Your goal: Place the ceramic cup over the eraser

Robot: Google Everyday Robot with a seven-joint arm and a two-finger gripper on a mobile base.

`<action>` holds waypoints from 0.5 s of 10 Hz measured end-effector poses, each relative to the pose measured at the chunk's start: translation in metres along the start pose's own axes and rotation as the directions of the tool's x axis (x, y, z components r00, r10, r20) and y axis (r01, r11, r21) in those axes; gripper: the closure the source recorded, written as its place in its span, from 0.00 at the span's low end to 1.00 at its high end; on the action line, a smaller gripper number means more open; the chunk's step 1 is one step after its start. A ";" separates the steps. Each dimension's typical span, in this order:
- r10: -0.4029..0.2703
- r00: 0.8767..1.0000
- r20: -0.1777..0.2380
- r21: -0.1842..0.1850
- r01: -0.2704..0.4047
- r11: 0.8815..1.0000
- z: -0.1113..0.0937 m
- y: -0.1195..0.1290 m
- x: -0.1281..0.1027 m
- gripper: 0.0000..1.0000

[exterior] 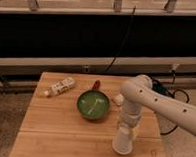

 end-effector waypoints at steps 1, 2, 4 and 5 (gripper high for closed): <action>0.006 1.000 0.000 0.011 -0.006 1.000 0.000 0.000 0.001 0.20; 0.013 1.000 -0.002 0.034 -0.013 0.999 -0.001 0.000 0.002 0.20; 0.009 1.000 0.000 0.033 -0.009 0.999 0.000 -0.001 0.001 0.25; 0.008 1.000 0.001 0.030 -0.008 1.000 0.000 -0.001 0.000 0.25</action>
